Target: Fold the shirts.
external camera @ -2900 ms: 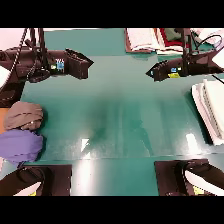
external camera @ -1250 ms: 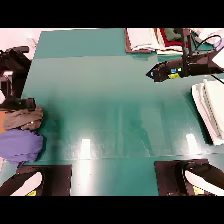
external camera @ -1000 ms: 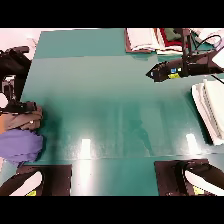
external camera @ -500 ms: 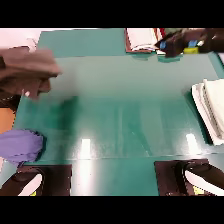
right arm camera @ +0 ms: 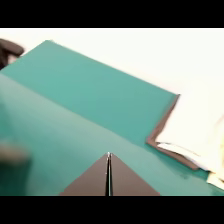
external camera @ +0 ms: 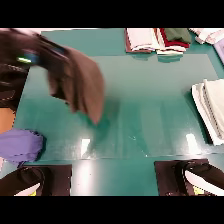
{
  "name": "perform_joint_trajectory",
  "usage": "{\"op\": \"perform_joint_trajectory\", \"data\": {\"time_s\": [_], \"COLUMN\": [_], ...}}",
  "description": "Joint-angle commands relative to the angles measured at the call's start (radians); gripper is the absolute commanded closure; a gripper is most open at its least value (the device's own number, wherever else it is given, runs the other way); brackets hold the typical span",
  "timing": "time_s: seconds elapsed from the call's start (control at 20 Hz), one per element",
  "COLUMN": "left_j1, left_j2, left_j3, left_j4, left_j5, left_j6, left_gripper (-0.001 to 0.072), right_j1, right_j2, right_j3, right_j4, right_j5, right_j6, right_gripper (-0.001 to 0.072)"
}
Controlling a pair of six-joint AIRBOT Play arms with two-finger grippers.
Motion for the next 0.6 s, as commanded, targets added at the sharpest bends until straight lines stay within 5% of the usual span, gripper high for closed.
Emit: {"op": "perform_joint_trajectory", "data": {"time_s": [0.0, 0.05, 0.1, 0.15, 0.3, 0.55], "left_j1": [-0.213, -0.238, -0.245, -0.238, -0.102, 0.334], "left_j2": [-0.187, -0.232, -0.263, -0.279, -0.285, -0.354], "left_j3": [0.009, 0.009, 0.01, 0.01, 0.009, 0.006], "left_j4": [-0.071, -0.072, -0.074, -0.074, -0.071, -0.179], "left_j5": [0.1, 0.143, 0.174, 0.19, 0.156, 0.055], "left_j6": [0.054, 0.058, 0.054, 0.045, 0.032, -0.048], "left_gripper": [0.0681, 0.0559, 0.0252, 0.0208, 0.0207, 0.0205], "right_j1": [0.0, 0.0, 0.0, 0.0, 0.0, 0.0], "right_j2": [0.0, -0.001, 0.0, 0.0, -0.003, -0.003], "right_j3": [0.039, 0.039, 0.035, 0.03, 0.03, 0.03], "right_j4": [-0.058, -0.058, -0.057, -0.058, -0.058, -0.056], "right_j5": [0.026, 0.035, 0.039, 0.041, 0.061, 0.068], "right_j6": [0.019, 0.019, 0.019, 0.018, 0.018, 0.019], "right_gripper": [0.0695, 0.0695, 0.0695, 0.0695, 0.0694, 0.0695]}}
